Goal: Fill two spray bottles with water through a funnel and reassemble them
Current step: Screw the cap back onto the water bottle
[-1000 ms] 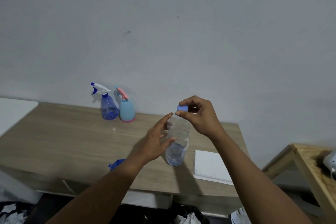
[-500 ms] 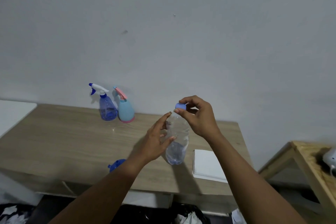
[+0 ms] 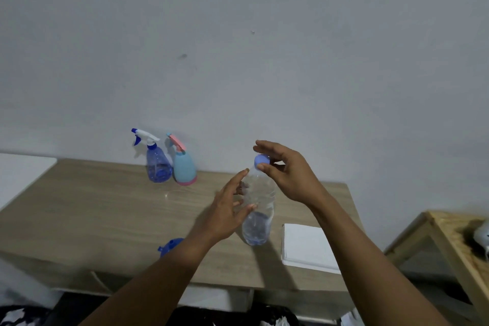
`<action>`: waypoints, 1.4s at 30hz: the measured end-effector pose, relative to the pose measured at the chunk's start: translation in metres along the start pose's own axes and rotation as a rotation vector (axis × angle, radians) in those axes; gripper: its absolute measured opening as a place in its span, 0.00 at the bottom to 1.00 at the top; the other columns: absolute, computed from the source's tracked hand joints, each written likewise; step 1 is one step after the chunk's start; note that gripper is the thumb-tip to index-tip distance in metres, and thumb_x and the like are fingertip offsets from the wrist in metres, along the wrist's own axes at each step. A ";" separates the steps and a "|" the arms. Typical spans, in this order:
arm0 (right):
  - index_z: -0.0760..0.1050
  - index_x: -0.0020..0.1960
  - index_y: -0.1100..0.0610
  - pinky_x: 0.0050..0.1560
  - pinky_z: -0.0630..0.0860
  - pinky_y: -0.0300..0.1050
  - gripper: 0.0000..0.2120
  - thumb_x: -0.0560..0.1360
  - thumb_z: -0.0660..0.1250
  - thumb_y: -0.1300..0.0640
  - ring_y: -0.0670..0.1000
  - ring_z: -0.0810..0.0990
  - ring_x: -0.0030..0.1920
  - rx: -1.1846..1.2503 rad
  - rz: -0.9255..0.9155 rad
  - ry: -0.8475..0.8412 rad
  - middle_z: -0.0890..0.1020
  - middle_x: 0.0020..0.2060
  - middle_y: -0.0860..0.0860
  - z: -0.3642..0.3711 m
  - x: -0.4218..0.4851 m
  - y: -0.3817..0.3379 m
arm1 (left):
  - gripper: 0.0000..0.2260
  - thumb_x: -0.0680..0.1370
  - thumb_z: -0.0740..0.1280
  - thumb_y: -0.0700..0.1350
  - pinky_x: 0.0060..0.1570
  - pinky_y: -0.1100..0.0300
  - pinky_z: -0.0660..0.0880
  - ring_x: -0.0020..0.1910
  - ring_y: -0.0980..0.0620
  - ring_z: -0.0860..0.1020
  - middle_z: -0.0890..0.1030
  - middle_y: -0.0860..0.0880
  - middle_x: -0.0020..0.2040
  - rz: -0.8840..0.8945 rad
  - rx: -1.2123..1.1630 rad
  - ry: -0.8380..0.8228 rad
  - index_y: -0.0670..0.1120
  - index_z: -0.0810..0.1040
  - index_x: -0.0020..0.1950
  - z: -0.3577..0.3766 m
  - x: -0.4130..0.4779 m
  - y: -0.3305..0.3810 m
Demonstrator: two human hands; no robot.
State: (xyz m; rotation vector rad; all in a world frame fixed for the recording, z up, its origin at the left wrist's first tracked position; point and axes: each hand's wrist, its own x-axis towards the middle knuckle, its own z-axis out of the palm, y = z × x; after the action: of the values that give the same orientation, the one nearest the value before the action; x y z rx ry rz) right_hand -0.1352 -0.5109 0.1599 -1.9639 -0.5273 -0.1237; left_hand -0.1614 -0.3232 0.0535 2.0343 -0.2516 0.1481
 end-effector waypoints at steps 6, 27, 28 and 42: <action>0.82 0.59 0.50 0.53 0.79 0.35 0.15 0.73 0.76 0.57 0.43 0.83 0.51 -0.032 0.026 0.057 0.86 0.52 0.43 -0.002 0.002 -0.001 | 0.36 0.74 0.75 0.50 0.55 0.49 0.82 0.59 0.54 0.78 0.73 0.49 0.68 0.018 0.005 0.015 0.62 0.59 0.76 0.003 0.001 0.000; 0.76 0.66 0.50 0.58 0.81 0.51 0.27 0.69 0.79 0.50 0.46 0.80 0.55 0.250 0.266 0.402 0.81 0.61 0.44 0.047 -0.058 0.058 | 0.42 0.74 0.74 0.55 0.66 0.56 0.72 0.70 0.58 0.71 0.68 0.57 0.74 0.051 0.167 -0.004 0.68 0.48 0.77 -0.022 -0.021 -0.027; 0.75 0.67 0.48 0.59 0.80 0.52 0.31 0.67 0.80 0.46 0.46 0.80 0.59 0.233 0.304 0.356 0.80 0.62 0.43 0.054 -0.066 0.069 | 0.40 0.73 0.74 0.56 0.65 0.56 0.73 0.69 0.57 0.72 0.71 0.56 0.72 0.032 0.211 0.029 0.66 0.52 0.77 -0.030 -0.029 -0.041; 0.65 0.70 0.56 0.63 0.75 0.52 0.43 0.61 0.84 0.61 0.54 0.76 0.63 0.036 0.534 0.509 0.75 0.63 0.51 0.164 -0.084 0.120 | 0.37 0.65 0.69 0.71 0.63 0.52 0.65 0.67 0.51 0.70 0.77 0.57 0.65 -0.340 0.575 -0.125 0.55 0.72 0.71 -0.106 -0.100 -0.168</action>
State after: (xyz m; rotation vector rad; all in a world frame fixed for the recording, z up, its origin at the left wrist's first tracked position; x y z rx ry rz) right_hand -0.1848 -0.4343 -0.0400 -1.8784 0.3237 -0.2617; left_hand -0.2180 -0.1428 -0.0638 2.6265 0.0768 -0.1378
